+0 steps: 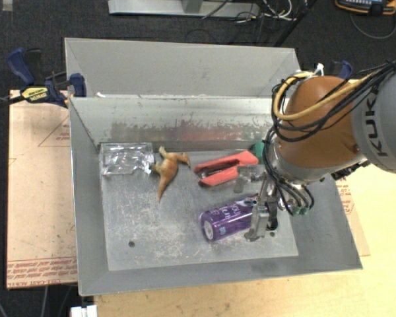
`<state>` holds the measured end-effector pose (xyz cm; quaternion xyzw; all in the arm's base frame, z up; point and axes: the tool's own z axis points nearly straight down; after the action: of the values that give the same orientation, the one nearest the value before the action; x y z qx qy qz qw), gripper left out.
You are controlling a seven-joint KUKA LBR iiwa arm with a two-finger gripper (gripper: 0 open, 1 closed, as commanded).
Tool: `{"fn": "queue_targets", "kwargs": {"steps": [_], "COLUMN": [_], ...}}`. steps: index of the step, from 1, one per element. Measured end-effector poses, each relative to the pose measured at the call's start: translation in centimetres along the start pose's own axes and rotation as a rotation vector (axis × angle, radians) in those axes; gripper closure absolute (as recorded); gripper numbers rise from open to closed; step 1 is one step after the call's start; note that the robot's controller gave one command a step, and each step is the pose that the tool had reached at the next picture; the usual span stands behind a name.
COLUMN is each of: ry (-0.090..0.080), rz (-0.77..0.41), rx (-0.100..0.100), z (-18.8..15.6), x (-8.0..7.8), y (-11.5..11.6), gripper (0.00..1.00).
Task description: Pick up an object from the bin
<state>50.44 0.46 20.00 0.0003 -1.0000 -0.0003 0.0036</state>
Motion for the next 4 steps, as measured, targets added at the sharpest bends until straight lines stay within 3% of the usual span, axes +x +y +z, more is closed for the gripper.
{"fn": "queue_targets", "kwargs": {"steps": [1,2,3,4], "ry": [-0.007,-0.014,-0.007,-0.016], "rz": [0.000,-0.019,-0.031,-0.114], "rx": [0.000,0.000,0.000,0.000], "z": [-0.4,3.5,7.5,11.3], "x": [-0.2,-0.7,-1.0,-1.5], "y": [0.0,-0.2,0.4,0.0], "gripper": [0.00,0.00,0.00,0.00]}}
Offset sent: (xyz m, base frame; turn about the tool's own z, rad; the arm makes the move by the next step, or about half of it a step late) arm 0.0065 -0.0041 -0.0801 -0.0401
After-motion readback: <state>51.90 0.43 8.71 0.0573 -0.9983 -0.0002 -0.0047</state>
